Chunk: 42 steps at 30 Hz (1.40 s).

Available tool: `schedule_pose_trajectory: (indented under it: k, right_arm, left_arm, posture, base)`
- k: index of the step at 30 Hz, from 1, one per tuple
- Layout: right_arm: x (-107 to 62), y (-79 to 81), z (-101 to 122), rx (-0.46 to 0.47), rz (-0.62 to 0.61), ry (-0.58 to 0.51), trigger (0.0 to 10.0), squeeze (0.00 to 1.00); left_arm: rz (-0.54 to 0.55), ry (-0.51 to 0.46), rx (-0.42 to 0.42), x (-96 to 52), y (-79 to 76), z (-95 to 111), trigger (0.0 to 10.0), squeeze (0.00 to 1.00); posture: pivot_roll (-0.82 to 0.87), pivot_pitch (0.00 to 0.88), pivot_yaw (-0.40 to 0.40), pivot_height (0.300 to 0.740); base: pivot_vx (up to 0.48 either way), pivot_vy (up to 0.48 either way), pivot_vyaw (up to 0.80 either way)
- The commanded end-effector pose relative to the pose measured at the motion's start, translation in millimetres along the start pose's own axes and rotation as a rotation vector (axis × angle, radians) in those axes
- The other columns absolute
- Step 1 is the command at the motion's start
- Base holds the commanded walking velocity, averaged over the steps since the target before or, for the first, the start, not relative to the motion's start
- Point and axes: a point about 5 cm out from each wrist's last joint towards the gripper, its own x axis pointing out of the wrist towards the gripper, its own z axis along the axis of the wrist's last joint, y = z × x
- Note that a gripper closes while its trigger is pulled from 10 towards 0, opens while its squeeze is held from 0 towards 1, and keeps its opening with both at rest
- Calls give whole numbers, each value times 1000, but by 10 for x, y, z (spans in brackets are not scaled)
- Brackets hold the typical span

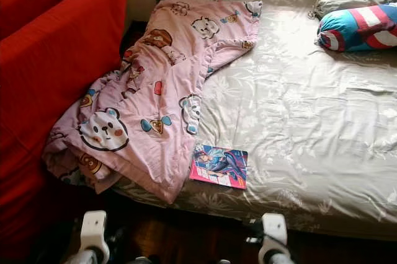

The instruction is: Clean up the room

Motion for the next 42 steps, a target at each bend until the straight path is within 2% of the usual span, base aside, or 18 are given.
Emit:
schedule_pose_trajectory:
  k: [1, 2, 4, 5, 8, 11, 16, 20, 22, 28, 31, 38, 42]
  right_arm:
    - [-25, -51, 1, 15, -9, -31, 10000, 0]
    - [30, 16, 164, 19, 8, -99, 10000, 0]
    - [75, 108, 277, 20, 26, -137, 10000, 0]
    - [98, 200, 381, 2, 57, -191, 10000, 0]
    - [95, 287, 484, -5, 85, -274, 10000, 0]
    - [48, 321, 547, 0, 91, -372, 10000, 0]
    - [-43, 366, 564, -18, 106, -464, 10000, 0]
    - [-104, 410, 604, -25, 115, -522, 10000, 0]
    - [-138, 425, 688, -26, 107, -570, 10000, 0]
    - [-205, 427, 910, -32, 70, -652, 10000, 0]
    - [-190, 413, 949, -30, 52, -638, 10000, 0]
    - [-211, 406, 1056, -34, 48, -646, 10000, 0]
    - [-229, 373, 1067, -22, 37, -645, 10000, 0]
  left_arm:
    - [-2, -51, -22, 8, 17, 74, 10000, 0]
    - [-12, -112, -19, 28, 17, 185, 10000, 0]
    - [-16, -149, -16, 36, 20, 252, 10000, 0]
    - [-31, -205, -22, 40, 8, 339, 10000, 0]
    - [-58, -295, -21, 27, -21, 472, 10000, 0]
    - [-67, -389, -28, -51, -37, 568, 10000, 0]
    - [-99, -423, -18, -145, -81, 547, 10000, 0]
    - [-112, -445, -19, -146, -105, 611, 10000, 0]
    - [-133, -471, -17, -153, -158, 715, 10000, 0]
    - [-176, -506, -17, -176, -233, 845, 10000, 0]
    - [-181, -510, -22, -183, -231, 878, 10000, 0]
    - [-181, -505, -26, -199, -220, 923, 10000, 0]
    - [-173, -508, -33, -207, -215, 948, 10000, 0]
  posture:
    - [46, 178, -28, 740]
    - [44, 175, -30, 740]
    - [44, 175, -30, 740]
    - [38, 168, -34, 740]
    - [37, 161, -39, 740]
    - [32, 147, -52, 740]
    - [42, 134, -57, 740]
    - [30, 125, -56, 740]
    - [26, 116, -52, 740]
    - [26, 105, -50, 740]
    - [27, 105, -50, 740]
    - [33, 134, -51, 698]
    - [37, 148, -52, 698]
  base:
    - [0, 0, 0]
    - [0, 0, 0]
    - [0, 0, 0]
    - [0, 0, 0]
    - [0, 0, 0]
    - [0, 0, 0]
    - [0, 0, 0]
    - [0, 0, 0]
    - [0, 0, 0]
    - [0, 0, 0]
    - [0, 0, 0]
    - [0, 0, 0]
    - [0, 0, 0]
